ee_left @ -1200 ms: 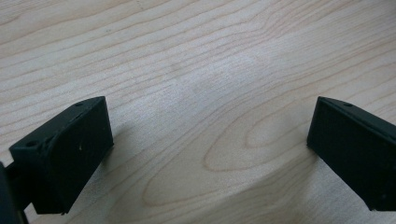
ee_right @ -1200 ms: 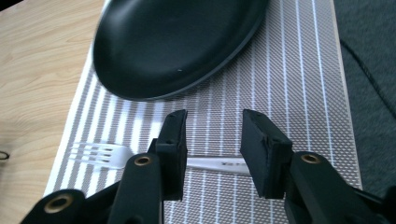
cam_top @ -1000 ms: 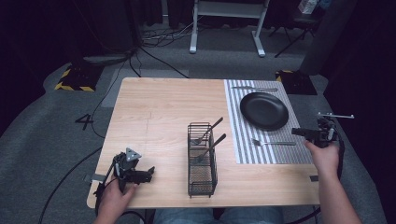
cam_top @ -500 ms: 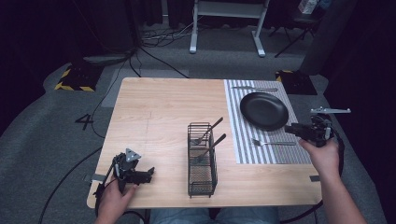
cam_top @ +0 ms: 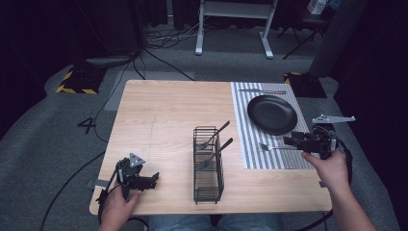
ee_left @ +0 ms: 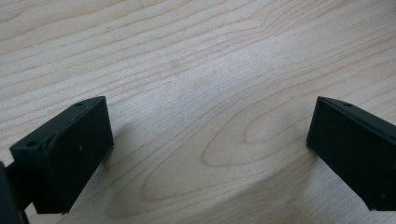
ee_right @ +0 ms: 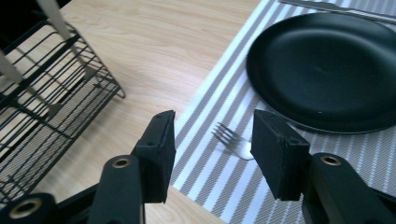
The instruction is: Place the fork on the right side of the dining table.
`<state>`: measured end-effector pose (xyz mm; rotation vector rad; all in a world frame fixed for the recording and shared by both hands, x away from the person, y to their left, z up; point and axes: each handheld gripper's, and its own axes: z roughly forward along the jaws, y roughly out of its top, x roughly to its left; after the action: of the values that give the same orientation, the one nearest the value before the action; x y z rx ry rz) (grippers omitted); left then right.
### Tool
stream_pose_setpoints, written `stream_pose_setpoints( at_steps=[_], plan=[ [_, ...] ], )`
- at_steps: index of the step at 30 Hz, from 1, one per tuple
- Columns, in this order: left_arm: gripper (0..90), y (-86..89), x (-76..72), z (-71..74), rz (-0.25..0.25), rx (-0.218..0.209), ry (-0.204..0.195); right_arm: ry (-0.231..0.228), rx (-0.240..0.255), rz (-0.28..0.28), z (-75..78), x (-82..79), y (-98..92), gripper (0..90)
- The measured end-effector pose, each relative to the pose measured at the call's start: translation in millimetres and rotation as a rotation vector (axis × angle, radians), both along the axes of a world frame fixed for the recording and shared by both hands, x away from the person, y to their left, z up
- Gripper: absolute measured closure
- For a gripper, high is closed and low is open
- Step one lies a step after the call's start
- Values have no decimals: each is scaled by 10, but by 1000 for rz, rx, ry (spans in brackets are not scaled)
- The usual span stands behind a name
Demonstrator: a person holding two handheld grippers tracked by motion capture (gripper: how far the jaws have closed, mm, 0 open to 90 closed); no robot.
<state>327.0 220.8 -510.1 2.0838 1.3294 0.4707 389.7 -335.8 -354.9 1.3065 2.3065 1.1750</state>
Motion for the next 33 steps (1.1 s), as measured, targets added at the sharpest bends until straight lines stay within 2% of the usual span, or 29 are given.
stream_pose_setpoints(
  at_steps=[5,9,13,19,24,29,31,33],
  plan=[
    [5,-1,-6,0,2,0,0,5,-4,53,-4,-62,108,443],
    [5,-2,-14,-1,5,-2,-1,27,-6,93,-33,-97,178,408],
    [5,-1,-14,-1,5,-1,-1,50,-21,129,-94,-124,264,392],
    [5,-1,-14,-1,5,-1,-1,57,-35,169,-183,-159,390,387],
    [5,-2,-14,-1,6,-2,0,54,-52,193,-266,-178,482,387],
    [5,-2,-14,-1,6,-2,-1,26,-63,208,-424,-166,527,387],
    [5,-2,-14,-1,5,-2,0,18,-52,216,-495,-168,543,387],
    [5,-2,-14,-1,6,-2,-1,6,-73,214,-559,-179,577,389]
  ],
)
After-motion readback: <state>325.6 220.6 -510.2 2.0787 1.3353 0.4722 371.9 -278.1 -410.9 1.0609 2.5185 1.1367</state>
